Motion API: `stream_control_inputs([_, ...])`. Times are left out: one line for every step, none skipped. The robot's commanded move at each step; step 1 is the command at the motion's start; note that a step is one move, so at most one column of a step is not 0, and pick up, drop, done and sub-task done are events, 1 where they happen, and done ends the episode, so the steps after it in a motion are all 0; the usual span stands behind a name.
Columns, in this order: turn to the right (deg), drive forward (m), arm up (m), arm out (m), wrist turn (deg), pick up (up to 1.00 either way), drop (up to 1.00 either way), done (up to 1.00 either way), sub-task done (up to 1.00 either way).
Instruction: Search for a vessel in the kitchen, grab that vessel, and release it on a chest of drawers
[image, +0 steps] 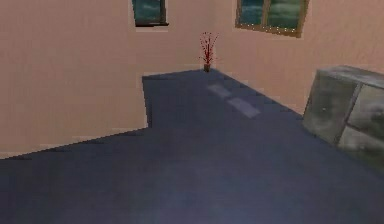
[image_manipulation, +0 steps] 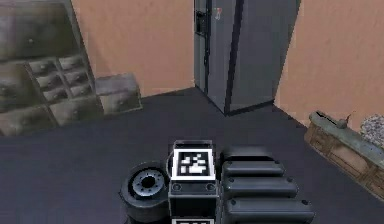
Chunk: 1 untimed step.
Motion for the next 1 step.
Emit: stream_control_inputs([0.0, 1.0, 0.0, 0.0, 0.0, 0.0, 0.0, 0.0, 0.0])
